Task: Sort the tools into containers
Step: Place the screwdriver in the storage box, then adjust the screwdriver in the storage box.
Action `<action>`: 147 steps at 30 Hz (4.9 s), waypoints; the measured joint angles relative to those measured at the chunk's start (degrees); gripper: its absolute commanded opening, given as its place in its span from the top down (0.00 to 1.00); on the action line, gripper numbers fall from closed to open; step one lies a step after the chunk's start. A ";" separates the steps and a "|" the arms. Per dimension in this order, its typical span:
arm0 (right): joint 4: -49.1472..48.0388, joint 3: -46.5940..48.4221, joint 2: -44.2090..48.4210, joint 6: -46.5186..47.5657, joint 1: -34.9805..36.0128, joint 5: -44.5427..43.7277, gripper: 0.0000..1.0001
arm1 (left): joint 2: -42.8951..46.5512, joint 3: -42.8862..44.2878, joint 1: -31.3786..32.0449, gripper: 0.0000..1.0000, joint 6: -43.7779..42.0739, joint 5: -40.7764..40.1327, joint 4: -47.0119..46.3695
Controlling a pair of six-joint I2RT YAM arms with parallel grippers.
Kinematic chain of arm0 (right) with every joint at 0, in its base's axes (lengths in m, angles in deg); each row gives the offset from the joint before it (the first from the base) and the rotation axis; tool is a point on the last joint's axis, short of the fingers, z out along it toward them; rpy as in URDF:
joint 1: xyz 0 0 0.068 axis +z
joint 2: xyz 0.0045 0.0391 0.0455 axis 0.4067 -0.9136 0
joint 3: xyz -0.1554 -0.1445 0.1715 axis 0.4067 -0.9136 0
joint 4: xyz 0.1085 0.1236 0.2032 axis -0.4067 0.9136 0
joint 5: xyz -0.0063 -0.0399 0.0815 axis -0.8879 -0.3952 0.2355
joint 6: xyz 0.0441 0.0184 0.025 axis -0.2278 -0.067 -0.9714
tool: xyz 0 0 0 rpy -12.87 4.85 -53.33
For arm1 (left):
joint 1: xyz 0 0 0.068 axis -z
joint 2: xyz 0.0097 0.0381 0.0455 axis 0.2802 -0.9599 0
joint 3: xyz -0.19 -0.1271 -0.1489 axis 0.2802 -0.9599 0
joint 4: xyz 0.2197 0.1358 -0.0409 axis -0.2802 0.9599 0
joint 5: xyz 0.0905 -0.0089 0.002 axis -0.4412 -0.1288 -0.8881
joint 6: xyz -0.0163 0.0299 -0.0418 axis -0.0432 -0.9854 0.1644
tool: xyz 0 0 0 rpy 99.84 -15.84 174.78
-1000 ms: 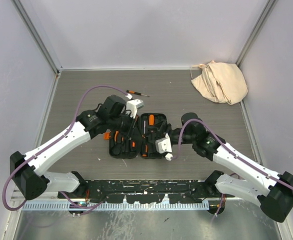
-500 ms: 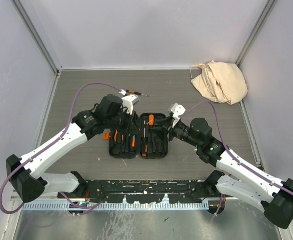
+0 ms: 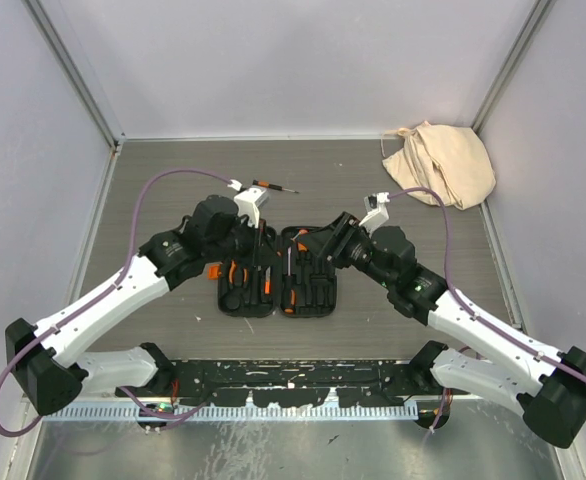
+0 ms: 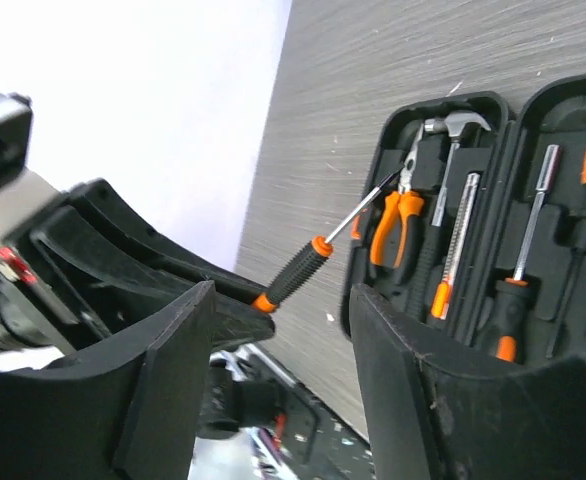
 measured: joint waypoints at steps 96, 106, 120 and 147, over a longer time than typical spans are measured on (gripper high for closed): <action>24.76 12.26 -32.39 14.95 2.32 -8.24 0.82 | 3.04 -6.60 1.22 0.36 5.95 -6.86 -4.79; 24.72 12.26 -33.22 14.88 2.89 -9.25 0.65 | 2.49 -6.60 1.25 0.36 6.08 -6.58 -4.83; 27.63 12.26 -31.45 14.97 2.93 -11.76 0.54 | 1.95 -6.71 1.25 0.36 6.56 -6.60 -4.83; 20.35 -1.05 -13.20 11.50 2.91 -11.61 0.68 | -22.51 3.89 5.25 0.58 11.91 -11.78 -2.38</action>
